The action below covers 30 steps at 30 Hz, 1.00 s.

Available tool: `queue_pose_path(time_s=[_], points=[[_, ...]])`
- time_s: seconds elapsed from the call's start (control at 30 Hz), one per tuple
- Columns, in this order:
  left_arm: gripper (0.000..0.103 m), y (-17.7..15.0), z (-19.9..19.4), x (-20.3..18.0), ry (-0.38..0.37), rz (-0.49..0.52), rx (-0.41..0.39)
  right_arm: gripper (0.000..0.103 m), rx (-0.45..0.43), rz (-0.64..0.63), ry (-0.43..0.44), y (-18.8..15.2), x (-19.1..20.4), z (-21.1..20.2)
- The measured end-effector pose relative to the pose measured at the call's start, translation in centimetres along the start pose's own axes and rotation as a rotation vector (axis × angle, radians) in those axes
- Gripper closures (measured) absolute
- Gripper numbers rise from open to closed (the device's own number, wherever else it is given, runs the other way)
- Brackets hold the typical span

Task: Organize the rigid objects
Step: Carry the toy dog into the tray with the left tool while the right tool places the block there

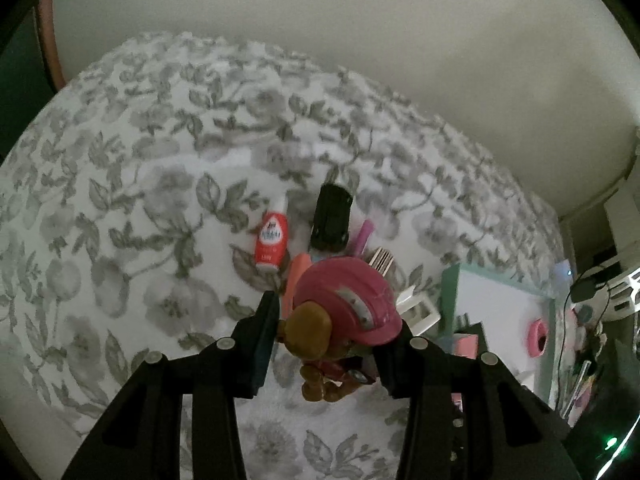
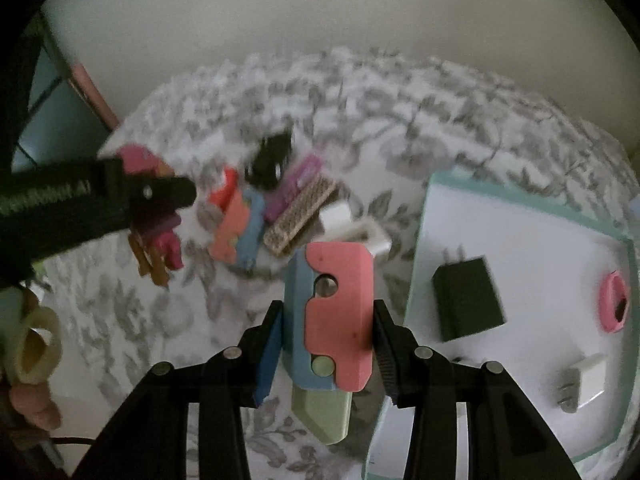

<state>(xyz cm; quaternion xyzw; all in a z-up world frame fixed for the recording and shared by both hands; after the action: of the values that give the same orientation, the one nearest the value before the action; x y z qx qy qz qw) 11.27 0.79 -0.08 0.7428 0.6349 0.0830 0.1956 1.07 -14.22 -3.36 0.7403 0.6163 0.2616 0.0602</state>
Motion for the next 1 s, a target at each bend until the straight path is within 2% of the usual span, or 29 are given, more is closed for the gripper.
queue_pose_path(time_s=[0.17,0.33,0.5,0.7,1.0], points=[[0.058,0.1,-1.6,-0.9,-0.016,-0.001,-0.051,0.058,-0.063,0.058,-0.015,0.6,-1.5,-2.8],[0.058,-0.5,-2.3,-2.9,-0.031,0.021,-0.068,0.058,-0.061,0.164,-0.090,0.8,-5.2,-4.0],[0.058,-1.6,-2.3,-6.4,-0.049,0.084,-0.062,0.058,-0.080,0.299,-0.137,0.4,-10.0,-5.8],[0.058,-3.0,-1.8,-10.8,-0.090,0.127,-0.032,0.058,-0.118,0.378,-0.186,-0.2,-13.8,-8.1],[0.058,-5.4,-0.7,-17.0,-0.103,0.216,0.004,0.058,-0.169,0.488,-0.255,-1.4,-18.9,-11.2]])
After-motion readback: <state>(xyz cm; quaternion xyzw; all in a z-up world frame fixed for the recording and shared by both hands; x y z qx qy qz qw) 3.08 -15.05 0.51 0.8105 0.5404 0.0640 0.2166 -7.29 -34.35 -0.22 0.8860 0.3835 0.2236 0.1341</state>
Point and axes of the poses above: each gripper's, at about its wrist camera, not at the fingertips, and z roughly the way its jaws point, x to its left, y to its top, the point moved 1 cm from there along z, roughly the way its jaws point, and after that the axes turned 9 degrees about y, right-handed, at the moved point
